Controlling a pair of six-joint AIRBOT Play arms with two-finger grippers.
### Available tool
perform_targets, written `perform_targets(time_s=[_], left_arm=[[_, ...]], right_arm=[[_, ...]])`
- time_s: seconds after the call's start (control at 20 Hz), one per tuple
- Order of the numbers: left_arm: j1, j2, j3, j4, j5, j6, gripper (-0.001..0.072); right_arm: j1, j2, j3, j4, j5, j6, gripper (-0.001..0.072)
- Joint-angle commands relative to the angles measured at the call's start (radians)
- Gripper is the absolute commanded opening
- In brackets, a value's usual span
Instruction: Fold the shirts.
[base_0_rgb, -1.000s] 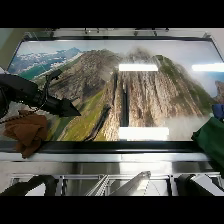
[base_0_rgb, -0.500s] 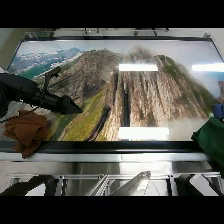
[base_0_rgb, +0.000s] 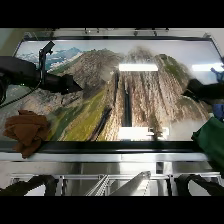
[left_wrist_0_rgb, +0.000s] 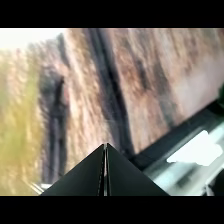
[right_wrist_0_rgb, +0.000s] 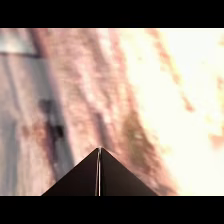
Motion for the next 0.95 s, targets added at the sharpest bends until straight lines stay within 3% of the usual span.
perform_targets(time_s=[0.0, 0.2, 0.9], left_arm=[[-0.042, -0.064, 0.068, 0.111, -0.06, -0.081, 0.0015], [-0.095, -0.094, 0.068, 0.11, -0.079, -0.084, 0.0016], [-0.115, -0.101, 0.068, 0.109, -0.077, -0.084, 0.0015]], right_arm=[[0.168, -0.128, 0.101, 0.033, -0.071, -0.007, 0.0021], [0.196, -0.137, 0.11, 0.094, -0.088, -0.088, 0.0021], [0.196, -0.146, 0.11, 0.115, -0.048, -0.085, 0.0022]])
